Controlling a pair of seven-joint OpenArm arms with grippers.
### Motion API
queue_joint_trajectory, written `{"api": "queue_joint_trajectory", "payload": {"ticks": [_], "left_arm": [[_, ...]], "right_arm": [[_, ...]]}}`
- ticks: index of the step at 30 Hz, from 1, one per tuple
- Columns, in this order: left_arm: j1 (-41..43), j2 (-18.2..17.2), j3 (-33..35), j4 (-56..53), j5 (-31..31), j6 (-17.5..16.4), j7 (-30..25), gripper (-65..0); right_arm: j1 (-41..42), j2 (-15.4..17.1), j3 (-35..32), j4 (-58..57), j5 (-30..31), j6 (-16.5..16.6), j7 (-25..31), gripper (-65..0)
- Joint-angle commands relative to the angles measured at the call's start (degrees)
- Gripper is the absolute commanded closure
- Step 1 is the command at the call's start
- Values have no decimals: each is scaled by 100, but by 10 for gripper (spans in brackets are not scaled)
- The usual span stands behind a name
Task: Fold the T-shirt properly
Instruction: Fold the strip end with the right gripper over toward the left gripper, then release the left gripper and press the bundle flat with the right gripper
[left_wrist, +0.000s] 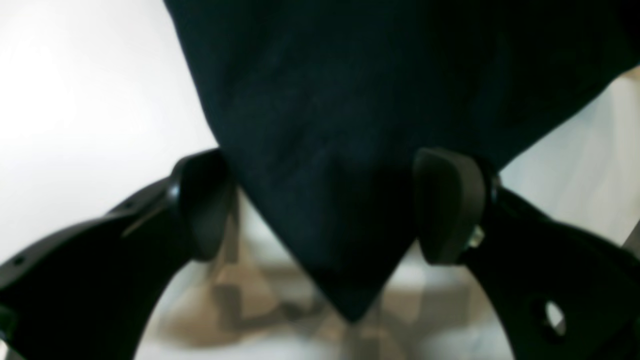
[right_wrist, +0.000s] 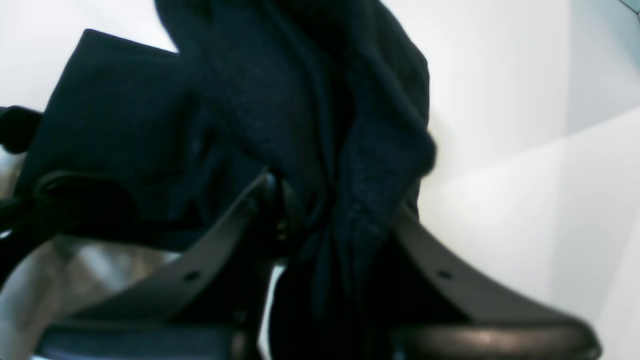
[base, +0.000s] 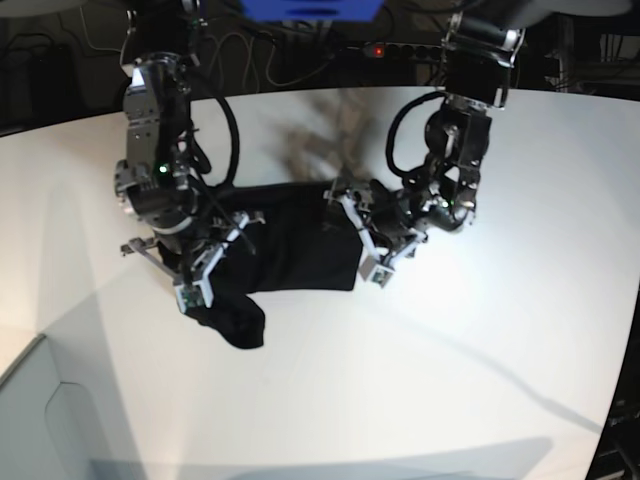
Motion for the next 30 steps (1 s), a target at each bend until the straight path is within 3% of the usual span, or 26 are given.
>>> {"api": "queue_joint_trajectory", "payload": {"ticks": [1, 9, 19, 25, 30], "left_arm": [[-90, 10, -3, 12, -22, 16, 108, -541], [-73, 27, -3, 82, -22, 16, 108, -541], [-55, -8, 6, 565, -22, 16, 169, -541], [-55, -34, 6, 653, -22, 16, 169, -541], [33, -52, -20, 873, -49, 16, 178, -541]], "right_arm": [[81, -54, -84, 128, 84, -4, 98, 0], [81, -63, -119, 146, 84, -4, 71, 0], [81, -414, -637, 146, 66, -4, 89, 0], [29, -652, -1464, 137, -786, -4, 89, 0], [20, -801, -1657, 120, -839, -4, 89, 0]]}}
